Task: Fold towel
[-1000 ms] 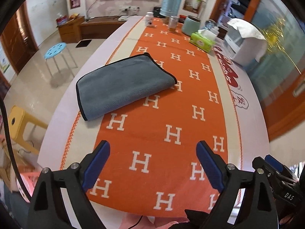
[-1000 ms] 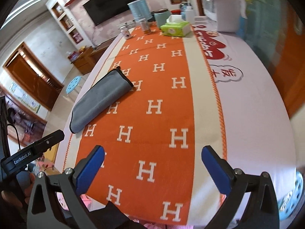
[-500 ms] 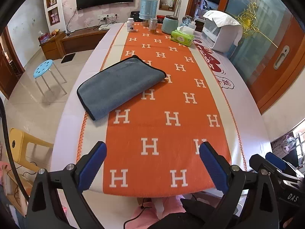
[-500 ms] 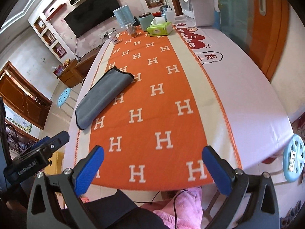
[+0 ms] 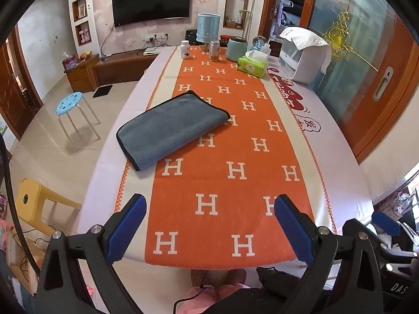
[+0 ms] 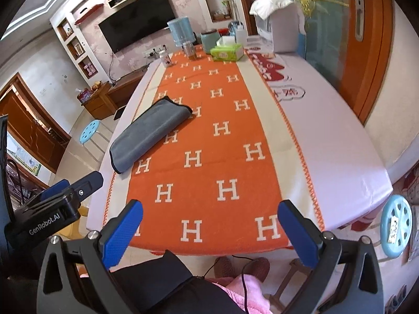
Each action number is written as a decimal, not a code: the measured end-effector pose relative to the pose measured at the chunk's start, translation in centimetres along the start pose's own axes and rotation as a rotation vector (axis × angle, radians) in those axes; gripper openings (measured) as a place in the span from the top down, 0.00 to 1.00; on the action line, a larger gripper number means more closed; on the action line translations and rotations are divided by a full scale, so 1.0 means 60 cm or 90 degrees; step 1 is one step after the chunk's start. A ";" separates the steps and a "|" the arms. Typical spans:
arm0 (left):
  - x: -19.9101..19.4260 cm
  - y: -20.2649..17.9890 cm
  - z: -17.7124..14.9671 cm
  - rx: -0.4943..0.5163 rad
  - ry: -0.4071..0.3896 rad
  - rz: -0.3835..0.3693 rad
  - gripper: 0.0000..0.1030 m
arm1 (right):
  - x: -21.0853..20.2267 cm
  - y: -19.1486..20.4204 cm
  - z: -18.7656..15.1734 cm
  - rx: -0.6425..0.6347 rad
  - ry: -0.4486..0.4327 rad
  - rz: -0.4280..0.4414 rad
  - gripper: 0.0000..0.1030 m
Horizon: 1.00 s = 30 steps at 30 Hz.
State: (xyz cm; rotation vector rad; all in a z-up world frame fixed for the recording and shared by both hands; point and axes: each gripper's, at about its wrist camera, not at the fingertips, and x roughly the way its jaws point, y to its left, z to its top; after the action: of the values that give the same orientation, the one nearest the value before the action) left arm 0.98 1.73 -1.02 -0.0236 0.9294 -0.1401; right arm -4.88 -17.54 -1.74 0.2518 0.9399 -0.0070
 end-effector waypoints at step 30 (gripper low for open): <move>-0.010 -0.032 0.004 0.011 -0.018 0.036 0.01 | -0.012 -0.016 0.017 -0.028 -0.012 0.018 0.00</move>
State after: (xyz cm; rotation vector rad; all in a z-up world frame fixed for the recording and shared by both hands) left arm 0.61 -0.12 -0.25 0.0165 0.8994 -0.0945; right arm -4.59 -18.80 -0.78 0.2242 0.9170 0.0381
